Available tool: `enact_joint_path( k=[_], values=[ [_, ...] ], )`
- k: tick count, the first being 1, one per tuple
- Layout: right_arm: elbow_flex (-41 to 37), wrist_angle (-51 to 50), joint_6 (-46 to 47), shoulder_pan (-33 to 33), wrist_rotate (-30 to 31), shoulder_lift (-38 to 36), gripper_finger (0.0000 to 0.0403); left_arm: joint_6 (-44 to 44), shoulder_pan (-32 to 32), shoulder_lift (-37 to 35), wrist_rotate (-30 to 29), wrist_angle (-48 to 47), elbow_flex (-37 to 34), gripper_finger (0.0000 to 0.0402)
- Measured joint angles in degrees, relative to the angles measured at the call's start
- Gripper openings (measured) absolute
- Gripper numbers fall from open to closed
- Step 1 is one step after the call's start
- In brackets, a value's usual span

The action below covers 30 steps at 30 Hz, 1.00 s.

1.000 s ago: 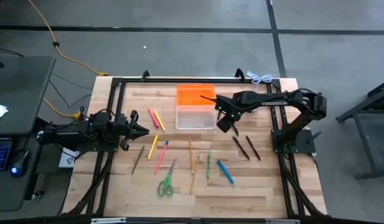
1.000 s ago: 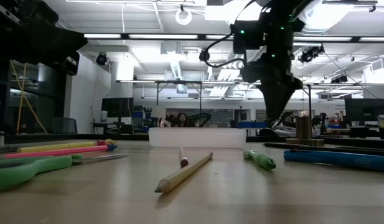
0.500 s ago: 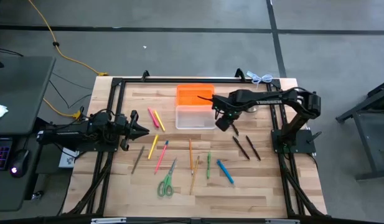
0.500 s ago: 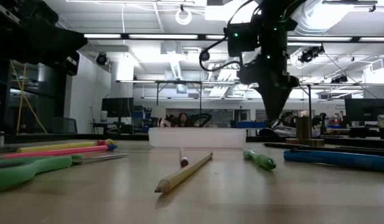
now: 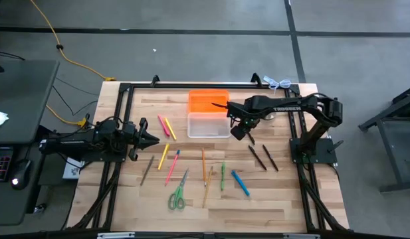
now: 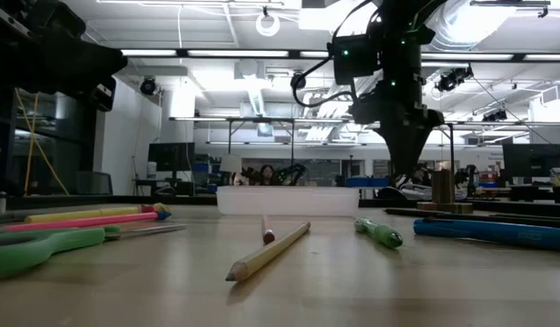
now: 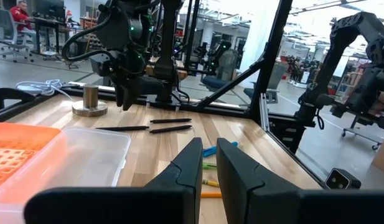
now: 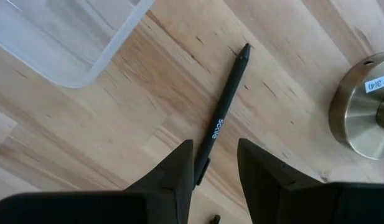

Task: Pick & place school supplies into a supply box
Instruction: Put the black pen into the transparent supply box

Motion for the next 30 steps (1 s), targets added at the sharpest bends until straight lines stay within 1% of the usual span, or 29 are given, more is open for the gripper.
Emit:
enact_joint_path(
  k=[9, 20, 25, 30],
  values=[
    [0.0, -0.1, 2.6, 0.1, 0.2, 0.0, 0.0103, 0.0, 0.0, 0.0, 0.0, 0.0, 0.0, 0.0076],
    [-0.1, 0.3, 6.1, 2.2, 1.5, 1.0, 0.0103, 0.0, 0.0, 0.0, 0.0, 0.0, 0.0, 0.0076],
    [-0.1, 0.4, 6.1, 2.7, 2.8, 2.9, 0.0103, 0.0, 0.0, 0.0, 0.0, 0.0, 0.0, 0.0076],
    [-0.1, 0.4, 6.0, 2.7, 5.9, 3.6, 0.0103, 0.0, 0.0, 0.0, 0.0, 0.0, 0.0, 0.0076]
  ],
)
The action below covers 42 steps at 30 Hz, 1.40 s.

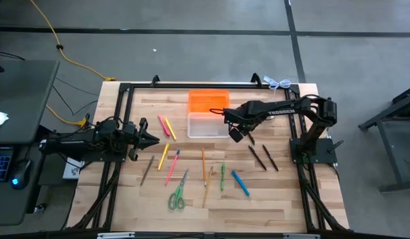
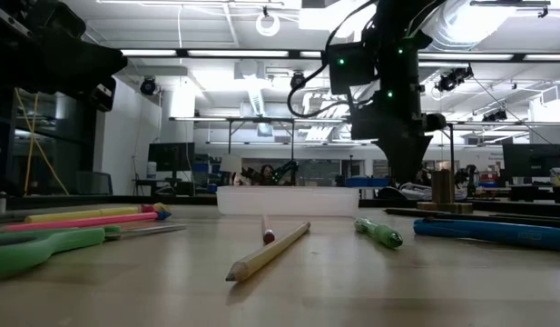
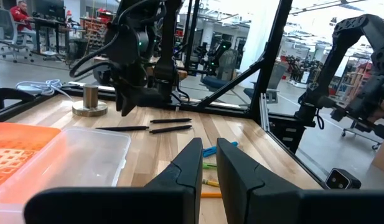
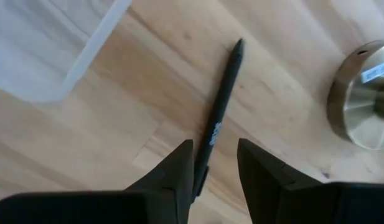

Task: Pick & place school supplies into a supply box
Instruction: Put the black pen into the transparent supply box

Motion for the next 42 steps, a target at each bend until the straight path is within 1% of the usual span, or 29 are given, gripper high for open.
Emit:
enact_joint_path(
  k=[4, 9, 15, 18, 27, 31, 39, 42],
  values=[
    [0.0, 0.0, -0.8, 0.0, 3.3, 0.0, 0.0103, 0.0, 0.0, 0.0, 0.0, 0.0, 0.0, 0.0076],
    [-0.8, 0.9, -1.8, 0.0, 4.5, 0.0, 0.0103, 0.0, 0.0, 0.0, 0.0, 0.0, 0.0, 0.0076],
    [-6.4, 4.5, -1.7, 0.0, 0.2, 0.0, 0.0103, -0.2, 0.0, 0.0, 0.0, 0.0, 0.0, 0.0076],
    [-7.7, 4.9, -1.6, -0.1, -1.8, 0.0, 0.0103, -0.2, 0.0, 0.0, 0.0, 0.0, 0.0, 0.0076],
    [-7.9, 8.9, -2.0, -0.1, -1.2, 0.0, 0.0103, -0.2, 0.0, 0.0, 0.0, 0.0, 0.0, 0.0076],
    [-8.3, 11.4, -3.3, -1.4, -1.1, 0.0, 0.0103, -0.2, 0.0, 0.0, 0.0, 0.0, 0.0, 0.0076],
    [-12.4, 15.0, -3.7, -4.8, -2.5, 0.0, 0.0103, -0.2, 0.0, 0.0, 0.0, 0.0, 0.0, 0.0076],
    [-13.5, 17.5, -4.6, -5.6, -4.3, -0.1, 0.0103, -0.2, 0.0, 0.0, -0.2, 0.0, 0.0, 0.0076]
  ],
)
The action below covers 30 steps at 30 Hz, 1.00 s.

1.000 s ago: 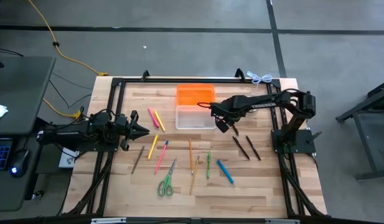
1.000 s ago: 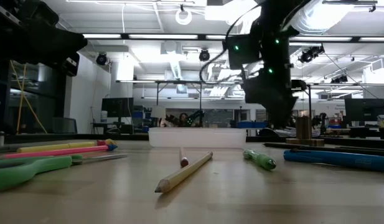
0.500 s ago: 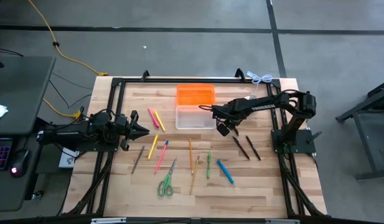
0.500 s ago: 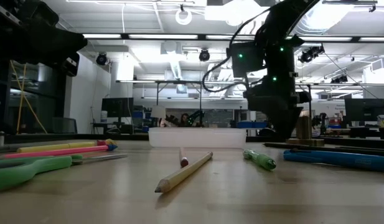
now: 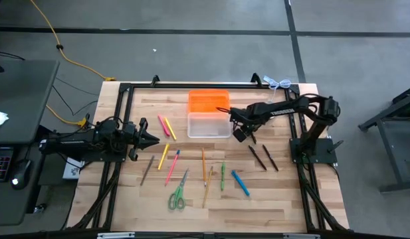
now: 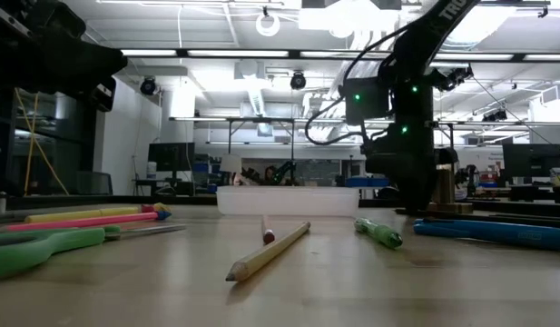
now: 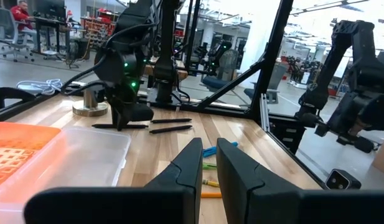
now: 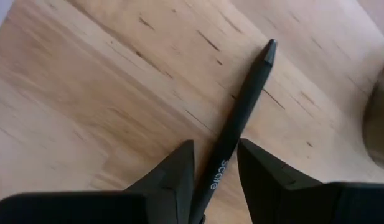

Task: Pick & place school supplies into a supply box
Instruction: Put the black pen into the transparent supply box

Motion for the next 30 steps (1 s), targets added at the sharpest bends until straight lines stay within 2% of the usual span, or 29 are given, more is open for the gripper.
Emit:
enact_joint_path(
  k=[4, 19, 30],
  values=[
    [-1.4, 2.2, 0.3, -0.2, -1.4, -0.2, 0.0103, 0.0, 0.0, 0.0, -0.2, 0.0, 0.0, 0.0076],
    [-1.8, 2.4, 0.9, -0.2, -0.1, 0.0, 0.0101, 0.0, 0.0, 0.0, -0.4, 0.0, 0.0, 0.0076],
    [-1.9, 2.2, 1.2, -0.2, 0.1, 0.1, 0.0023, -0.1, 0.0, 0.0, -0.4, 0.0, 0.0, 0.0076]
  ],
)
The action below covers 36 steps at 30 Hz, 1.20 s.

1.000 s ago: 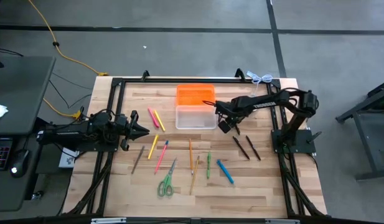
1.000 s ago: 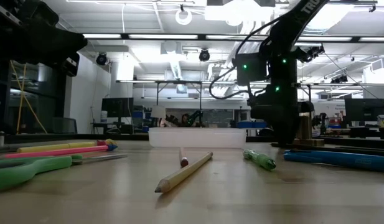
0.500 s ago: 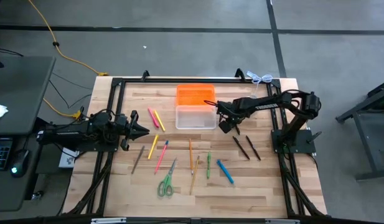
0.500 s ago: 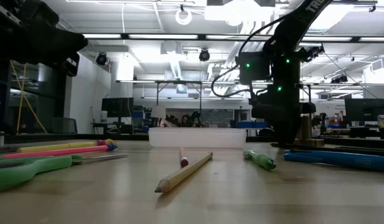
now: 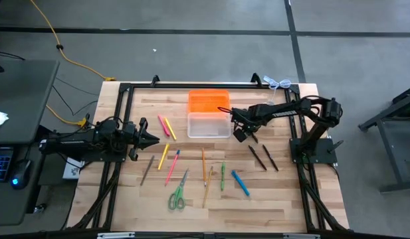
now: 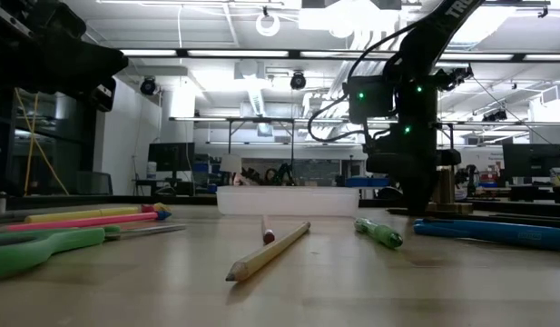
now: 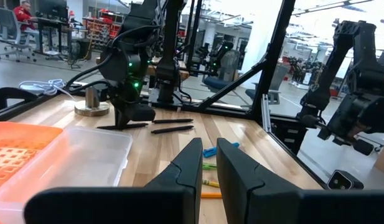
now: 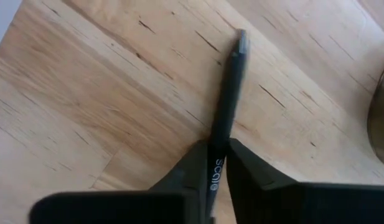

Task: Pick & place school supplies into a supply box
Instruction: Put the black pen into the transparent supply box

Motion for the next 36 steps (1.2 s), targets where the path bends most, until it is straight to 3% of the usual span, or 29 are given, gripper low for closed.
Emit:
enact_joint_path(
  k=[15, 26, 36],
  values=[
    [-0.1, -0.2, 0.3, -0.4, -1.2, -2.8, 0.0004, -2.5, 0.0, 0.0, 0.0, 0.0, 0.0, 0.0076],
    [0.0, -0.6, 0.3, -3.1, -7.9, -13.1, 0.0005, -2.5, 0.0, 0.0, 0.0, -0.1, 0.0, 0.0076],
    [0.0, 1.6, -1.2, -3.7, -19.0, -25.3, 0.0006, -2.5, 0.0, 0.0, 0.1, -0.1, 0.0, 0.0076]
  ],
)
